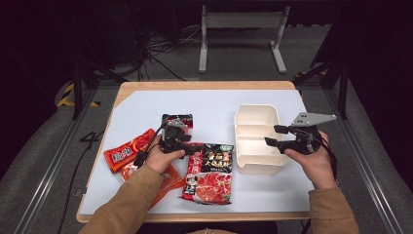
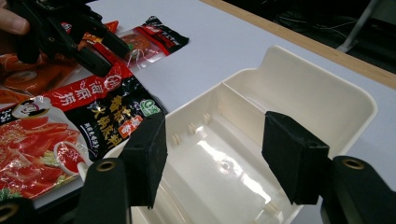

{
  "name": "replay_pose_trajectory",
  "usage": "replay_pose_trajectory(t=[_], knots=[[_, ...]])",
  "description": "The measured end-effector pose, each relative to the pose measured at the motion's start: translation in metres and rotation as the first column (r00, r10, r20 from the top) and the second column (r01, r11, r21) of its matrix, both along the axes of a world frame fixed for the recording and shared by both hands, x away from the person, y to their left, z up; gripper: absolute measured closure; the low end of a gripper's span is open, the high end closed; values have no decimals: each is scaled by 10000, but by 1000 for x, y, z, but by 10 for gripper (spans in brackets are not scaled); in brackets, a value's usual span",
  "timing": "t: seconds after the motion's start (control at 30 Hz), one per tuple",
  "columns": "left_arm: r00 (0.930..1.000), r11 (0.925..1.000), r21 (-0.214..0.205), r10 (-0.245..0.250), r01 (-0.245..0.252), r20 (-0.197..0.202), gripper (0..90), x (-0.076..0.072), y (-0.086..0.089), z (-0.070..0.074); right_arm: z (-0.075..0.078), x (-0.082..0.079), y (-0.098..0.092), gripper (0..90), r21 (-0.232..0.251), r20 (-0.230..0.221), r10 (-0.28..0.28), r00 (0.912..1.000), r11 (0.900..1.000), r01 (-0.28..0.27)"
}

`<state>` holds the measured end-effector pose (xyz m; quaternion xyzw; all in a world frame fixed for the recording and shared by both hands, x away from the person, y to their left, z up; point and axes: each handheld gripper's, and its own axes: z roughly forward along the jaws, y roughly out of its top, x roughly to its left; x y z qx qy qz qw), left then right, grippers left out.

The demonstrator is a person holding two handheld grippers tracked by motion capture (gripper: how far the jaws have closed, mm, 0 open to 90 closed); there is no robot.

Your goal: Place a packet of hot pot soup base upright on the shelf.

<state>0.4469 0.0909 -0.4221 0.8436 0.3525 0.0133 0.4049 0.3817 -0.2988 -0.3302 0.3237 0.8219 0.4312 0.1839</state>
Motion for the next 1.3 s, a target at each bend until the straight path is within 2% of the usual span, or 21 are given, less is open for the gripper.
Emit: replay_pose_trajectory(t=[0.13,0.23,0.33,0.43,0.47,0.5,0.53,0.6,0.7,0.83,1.13,1.3], knots=[[9997,9995,276,-126,131,-201,304,0,-2,-3,0,0,1,402,-7,5,29,10000,10000,-29],[9989,9993,306,-198,211,-429,306,0,-3,-4,0,0,1,402,-10,2,40,10000,10000,-40],[9986,9983,491,-280,302,-446,312,0,-5,-6,0,0,1,401,-12,-20,39,10000,10000,-39],[9977,9964,791,-245,295,-634,373,1,-5,-10,0,0,1,400,-8,-35,54,10000,10000,-54],[9953,9966,745,-289,358,-919,423,2,-5,-12,-1,0,1,399,-3,-48,59,10000,10000,-59],[9953,9966,745,-289,358,-919,479,2,-5,-12,-1,0,1,399,-3,-48,59,10000,10000,-59],[9891,9981,520,-248,326,-1452,502,5,-4,-16,-1,0,2,399,-4,-47,64,10000,10000,-64],[9898,9977,577,-260,344,-1403,517,5,-4,-16,-1,0,2,399,-11,-52,82,10000,10000,-82],[9901,9967,698,-320,419,-1369,601,4,-4,-15,-1,1,3,399,-11,-49,98,9999,10000,-98],[9899,9973,651,-254,348,-1396,732,4,-4,-14,-2,1,3,399,-14,-75,105,9999,9999,-105],[9853,9984,568,58,40,-1705,816,4,-5,-9,-3,2,3,402,2,-152,112,9998,9999,-112],[9846,9995,311,138,-85,-1745,843,2,-3,-3,-2,1,0,410,109,-109,61,9999,9999,-60]])
